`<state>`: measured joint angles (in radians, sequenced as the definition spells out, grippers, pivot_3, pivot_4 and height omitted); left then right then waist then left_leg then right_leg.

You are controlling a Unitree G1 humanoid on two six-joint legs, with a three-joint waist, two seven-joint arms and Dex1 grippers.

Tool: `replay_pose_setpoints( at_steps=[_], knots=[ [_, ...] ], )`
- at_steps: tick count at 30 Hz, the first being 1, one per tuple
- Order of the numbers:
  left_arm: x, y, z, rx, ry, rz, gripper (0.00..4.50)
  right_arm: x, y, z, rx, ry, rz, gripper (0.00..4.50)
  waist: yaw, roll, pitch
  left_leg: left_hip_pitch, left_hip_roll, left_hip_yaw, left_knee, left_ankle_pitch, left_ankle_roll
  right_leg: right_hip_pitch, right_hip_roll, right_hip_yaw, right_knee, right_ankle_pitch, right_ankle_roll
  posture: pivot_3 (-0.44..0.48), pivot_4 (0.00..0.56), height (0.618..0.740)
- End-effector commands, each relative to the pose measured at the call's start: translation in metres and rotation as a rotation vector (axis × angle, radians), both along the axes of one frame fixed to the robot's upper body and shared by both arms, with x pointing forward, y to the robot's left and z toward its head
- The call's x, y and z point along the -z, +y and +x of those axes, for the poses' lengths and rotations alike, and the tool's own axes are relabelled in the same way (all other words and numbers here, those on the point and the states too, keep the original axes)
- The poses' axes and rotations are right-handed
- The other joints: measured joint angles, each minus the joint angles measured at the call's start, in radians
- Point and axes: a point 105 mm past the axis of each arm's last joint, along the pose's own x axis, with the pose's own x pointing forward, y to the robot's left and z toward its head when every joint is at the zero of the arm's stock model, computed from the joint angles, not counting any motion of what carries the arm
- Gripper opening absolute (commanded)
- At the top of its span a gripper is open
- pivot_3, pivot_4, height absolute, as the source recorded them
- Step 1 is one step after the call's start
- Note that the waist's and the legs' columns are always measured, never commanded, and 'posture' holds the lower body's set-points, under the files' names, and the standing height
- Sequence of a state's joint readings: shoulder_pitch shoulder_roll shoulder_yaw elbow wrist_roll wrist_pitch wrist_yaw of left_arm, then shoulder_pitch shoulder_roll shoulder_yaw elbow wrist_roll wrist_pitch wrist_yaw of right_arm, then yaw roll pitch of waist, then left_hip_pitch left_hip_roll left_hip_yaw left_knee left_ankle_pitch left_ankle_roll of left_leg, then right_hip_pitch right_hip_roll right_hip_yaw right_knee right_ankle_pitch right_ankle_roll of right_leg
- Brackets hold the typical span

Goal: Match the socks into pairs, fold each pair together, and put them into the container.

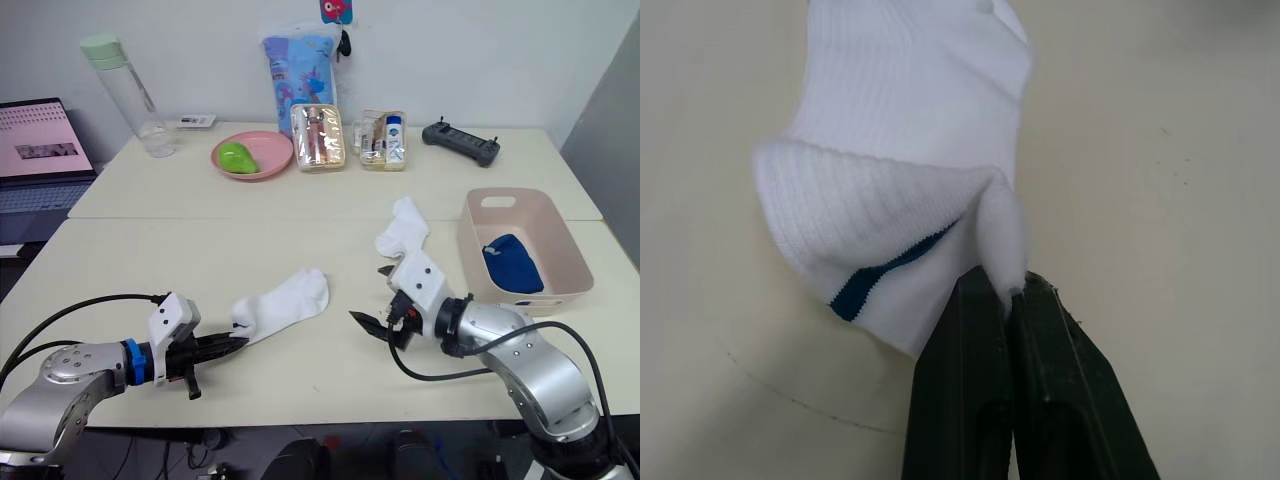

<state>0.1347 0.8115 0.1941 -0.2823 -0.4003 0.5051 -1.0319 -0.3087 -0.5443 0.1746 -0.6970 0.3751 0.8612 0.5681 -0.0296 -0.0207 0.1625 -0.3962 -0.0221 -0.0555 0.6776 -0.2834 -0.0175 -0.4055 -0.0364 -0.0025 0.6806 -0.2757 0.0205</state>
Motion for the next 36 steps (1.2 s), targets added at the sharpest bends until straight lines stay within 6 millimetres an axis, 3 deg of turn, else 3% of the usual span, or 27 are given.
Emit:
replay_pose_setpoints(
  at_steps=[1, 8, 12, 14, 18, 24, 28, 34, 36],
  knots=[
    [-0.014, 0.0, -0.02, 0.068, 0.008, 0.025, 1.01, -0.008, 0.005, 0.005, 0.004, -0.034, 0.016, 4.5, -0.002, 0.001, 0.001, 0.0, 0.0, 0.0, 0.0, 0.0, 0.0, 0.0, 0.0, 0.0, 0.0, -0.001, -0.001, 0.0, 0.15, 0.733],
    [-0.039, 0.05, -0.021, -0.199, 0.114, -0.07, 3.15, -0.004, 0.015, 0.01, -0.019, -0.034, 0.012, 4.5, 0.002, 0.001, 0.001, 0.0, 0.0, -0.002, 0.0, 0.0, 0.0, 0.001, 0.0, -0.003, 0.0, -0.001, -0.001, 0.0, 0.15, 0.733],
    [-0.045, 0.085, -0.001, -0.37, -0.016, -0.016, 4.46, -0.001, 0.025, 0.019, -0.012, -0.029, 0.011, 4.5, 0.001, 0.001, 0.001, 0.0, -0.001, -0.002, 0.0, 0.0, 0.0, 0.001, 0.0, -0.004, 0.0, -0.001, -0.001, 0.0, 0.15, 0.733],
    [-0.037, 0.087, -0.001, -0.375, -0.005, -0.001, 4.46, 0.001, 0.033, 0.028, 0.015, -0.019, 0.019, 4.5, -0.001, 0.001, 0.001, 0.001, -0.001, -0.002, -0.001, 0.0, 0.0, 0.0, 0.0, -0.004, 0.0, -0.001, -0.001, 0.0, 0.15, 0.733],
    [-0.021, 0.068, 0.007, -0.354, -0.002, -0.014, 4.46, 0.004, 0.049, 0.045, 0.066, 0.002, 0.046, 4.5, 0.0, 0.002, 0.001, 0.001, 0.0, -0.002, -0.001, 0.0, 0.0, 0.0, 0.0, -0.003, 0.0, -0.001, -0.001, 0.0, 0.15, 0.733],
    [0.005, 0.023, 0.016, -0.256, 0.02, -0.053, 4.46, 0.016, 0.071, 0.069, 0.054, 0.02, 0.003, 4.5, 0.004, 0.001, 0.001, 0.001, -0.001, -0.002, -0.001, 0.0, 0.0, 0.0, -0.001, -0.003, 0.0, -0.001, -0.001, 0.0, 0.15, 0.733],
    [0.02, 0.004, 0.021, -0.212, 0.03, -0.04, 4.46, 0.025, 0.082, 0.079, 0.059, 0.066, 0.002, 4.5, 0.005, 0.004, -0.001, 0.001, -0.002, -0.002, -0.001, 0.0, 0.0, 0.0, -0.001, -0.003, 0.0, 0.0, -0.001, 0.0, 0.15, 0.733],
    [0.04, -0.009, 0.022, -0.162, 0.053, 0.019, 4.46, 0.047, 0.092, 0.093, 0.105, 0.158, 0.008, 4.5, 0.005, 0.008, -0.004, 0.002, -0.002, -0.001, -0.001, 0.0, 0.0, 0.001, -0.001, -0.002, 0.001, 0.0, -0.001, 0.0, 0.15, 0.733],
    [0.049, -0.009, 0.015, -0.133, 0.079, 0.049, 4.06, 0.053, 0.095, 0.092, 0.091, 0.173, -0.004, 4.11, 0.005, 0.009, -0.004, 0.002, -0.002, -0.001, -0.001, 0.0, 0.0, 0.001, -0.002, -0.002, 0.001, 0.0, -0.001, 0.0, 0.15, 0.733]
  ],
)
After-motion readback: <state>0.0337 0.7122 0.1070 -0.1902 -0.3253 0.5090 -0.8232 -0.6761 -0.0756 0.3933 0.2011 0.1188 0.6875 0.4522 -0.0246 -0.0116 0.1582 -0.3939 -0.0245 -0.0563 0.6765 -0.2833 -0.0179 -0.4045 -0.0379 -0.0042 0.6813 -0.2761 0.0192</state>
